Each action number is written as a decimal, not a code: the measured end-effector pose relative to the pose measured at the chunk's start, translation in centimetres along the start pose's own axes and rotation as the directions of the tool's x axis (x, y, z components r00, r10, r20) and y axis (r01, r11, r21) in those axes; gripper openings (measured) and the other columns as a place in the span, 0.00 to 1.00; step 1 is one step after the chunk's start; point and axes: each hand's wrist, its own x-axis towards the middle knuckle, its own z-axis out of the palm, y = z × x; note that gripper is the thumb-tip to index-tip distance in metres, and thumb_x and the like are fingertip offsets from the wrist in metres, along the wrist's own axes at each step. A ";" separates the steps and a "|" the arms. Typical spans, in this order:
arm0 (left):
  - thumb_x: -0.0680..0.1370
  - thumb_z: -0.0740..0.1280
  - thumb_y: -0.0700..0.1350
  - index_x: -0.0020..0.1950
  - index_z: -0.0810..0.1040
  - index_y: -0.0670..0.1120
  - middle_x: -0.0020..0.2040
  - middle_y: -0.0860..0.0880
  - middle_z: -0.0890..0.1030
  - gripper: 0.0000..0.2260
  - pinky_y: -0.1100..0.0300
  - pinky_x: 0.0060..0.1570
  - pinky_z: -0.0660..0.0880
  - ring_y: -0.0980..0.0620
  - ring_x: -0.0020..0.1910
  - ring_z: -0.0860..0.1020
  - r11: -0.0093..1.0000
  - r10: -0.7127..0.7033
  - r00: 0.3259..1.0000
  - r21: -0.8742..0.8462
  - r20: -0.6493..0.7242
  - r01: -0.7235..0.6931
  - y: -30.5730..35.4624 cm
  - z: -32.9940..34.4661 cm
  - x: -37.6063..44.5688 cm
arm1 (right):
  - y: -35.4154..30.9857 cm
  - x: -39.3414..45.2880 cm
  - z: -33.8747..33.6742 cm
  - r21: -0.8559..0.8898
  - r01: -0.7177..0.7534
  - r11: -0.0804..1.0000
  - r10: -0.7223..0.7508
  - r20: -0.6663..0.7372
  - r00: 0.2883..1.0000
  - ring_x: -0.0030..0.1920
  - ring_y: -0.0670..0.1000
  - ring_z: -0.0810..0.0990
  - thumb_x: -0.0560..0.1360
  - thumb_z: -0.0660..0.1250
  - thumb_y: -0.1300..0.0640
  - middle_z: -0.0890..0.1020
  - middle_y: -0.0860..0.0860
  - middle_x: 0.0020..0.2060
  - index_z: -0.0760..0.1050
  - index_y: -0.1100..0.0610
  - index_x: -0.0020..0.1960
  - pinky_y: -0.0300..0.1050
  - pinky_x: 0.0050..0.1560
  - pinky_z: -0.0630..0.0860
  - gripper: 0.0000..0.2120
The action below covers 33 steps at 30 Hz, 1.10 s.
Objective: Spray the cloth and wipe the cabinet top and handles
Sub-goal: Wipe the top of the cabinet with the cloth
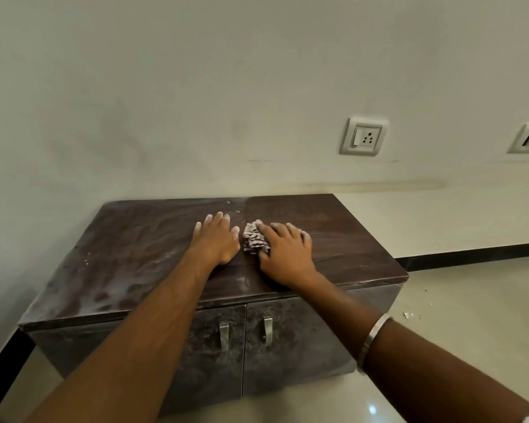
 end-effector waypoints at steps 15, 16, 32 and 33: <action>0.82 0.51 0.49 0.77 0.58 0.41 0.78 0.45 0.57 0.24 0.44 0.74 0.54 0.43 0.76 0.55 0.990 -0.115 0.993 0.081 0.000 0.114 -6.7 -2.0 -4.6 | -3.4 -7.0 0.0 -0.015 0.302 0.953 -0.302 -0.013 0.953 0.76 0.52 0.54 0.76 0.57 0.45 0.64 0.45 0.73 0.55 0.40 0.74 0.55 0.74 0.48 0.27; 0.82 0.51 0.48 0.76 0.59 0.41 0.78 0.45 0.57 0.23 0.44 0.74 0.55 0.43 0.76 0.56 0.990 -0.111 0.994 0.090 0.005 0.111 -7.0 -2.2 -5.0 | -2.6 -7.3 -0.3 -0.022 0.301 0.954 -0.301 -0.010 0.954 0.76 0.51 0.54 0.76 0.56 0.45 0.64 0.44 0.73 0.55 0.40 0.74 0.54 0.74 0.48 0.27; 0.83 0.50 0.49 0.79 0.52 0.43 0.80 0.46 0.50 0.25 0.46 0.76 0.49 0.44 0.79 0.49 0.990 -0.134 0.991 0.038 0.010 0.133 -9.5 -2.5 -9.0 | -7.2 -7.1 0.7 0.007 0.256 0.967 -0.256 0.064 0.965 0.77 0.54 0.51 0.77 0.57 0.44 0.60 0.46 0.75 0.53 0.41 0.75 0.56 0.74 0.44 0.28; 0.83 0.50 0.49 0.79 0.52 0.43 0.80 0.46 0.50 0.25 0.46 0.76 0.49 0.44 0.79 0.49 0.991 -0.133 0.991 0.037 0.013 0.132 -9.5 -2.5 -9.0 | -6.6 -7.4 0.6 0.012 0.278 0.960 -0.279 0.060 0.958 0.77 0.53 0.52 0.77 0.56 0.43 0.61 0.45 0.75 0.53 0.40 0.75 0.55 0.74 0.44 0.28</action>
